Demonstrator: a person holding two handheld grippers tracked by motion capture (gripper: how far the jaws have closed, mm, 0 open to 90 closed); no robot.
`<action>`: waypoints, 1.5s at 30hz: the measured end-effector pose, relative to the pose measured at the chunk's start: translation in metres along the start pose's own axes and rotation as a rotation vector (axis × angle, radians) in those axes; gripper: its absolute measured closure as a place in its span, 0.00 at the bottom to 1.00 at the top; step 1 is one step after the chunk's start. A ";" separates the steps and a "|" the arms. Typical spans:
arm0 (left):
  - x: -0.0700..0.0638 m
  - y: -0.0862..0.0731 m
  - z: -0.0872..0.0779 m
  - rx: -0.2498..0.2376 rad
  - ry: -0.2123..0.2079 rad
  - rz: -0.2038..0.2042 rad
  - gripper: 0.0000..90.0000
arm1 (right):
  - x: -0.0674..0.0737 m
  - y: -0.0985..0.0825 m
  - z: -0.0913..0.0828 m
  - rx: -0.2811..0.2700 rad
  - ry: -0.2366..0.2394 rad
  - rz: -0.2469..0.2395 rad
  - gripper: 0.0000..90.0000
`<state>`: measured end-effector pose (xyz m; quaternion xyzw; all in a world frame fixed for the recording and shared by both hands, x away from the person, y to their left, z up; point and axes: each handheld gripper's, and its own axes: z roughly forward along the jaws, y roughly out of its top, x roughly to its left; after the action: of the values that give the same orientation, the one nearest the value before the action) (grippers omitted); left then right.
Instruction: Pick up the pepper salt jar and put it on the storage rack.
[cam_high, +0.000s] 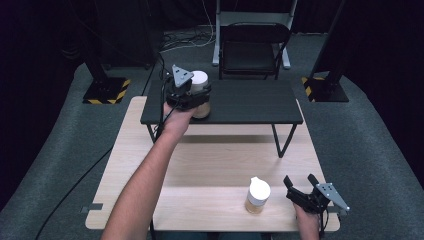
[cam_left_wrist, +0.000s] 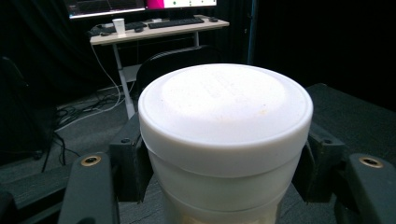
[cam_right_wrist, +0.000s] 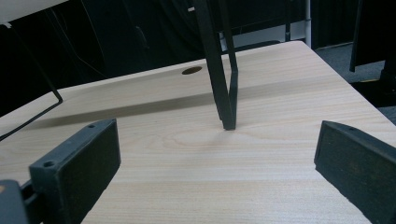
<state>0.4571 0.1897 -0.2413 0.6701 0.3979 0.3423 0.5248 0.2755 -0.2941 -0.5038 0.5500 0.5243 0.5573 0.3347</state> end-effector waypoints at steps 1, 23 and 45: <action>0.000 0.000 0.000 0.000 0.002 0.001 0.37 | 0.000 0.000 0.000 0.000 0.000 0.001 0.00; 0.001 0.001 0.000 0.003 0.016 -0.089 0.05 | 0.000 -0.001 0.000 -0.003 0.001 0.006 0.00; -0.011 -0.019 -0.057 0.014 0.003 -0.035 0.00 | -0.001 -0.002 -0.002 -0.008 0.003 0.004 0.00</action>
<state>0.3984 0.2071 -0.2484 0.6662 0.4127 0.3314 0.5254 0.2737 -0.2950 -0.5054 0.5488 0.5213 0.5610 0.3351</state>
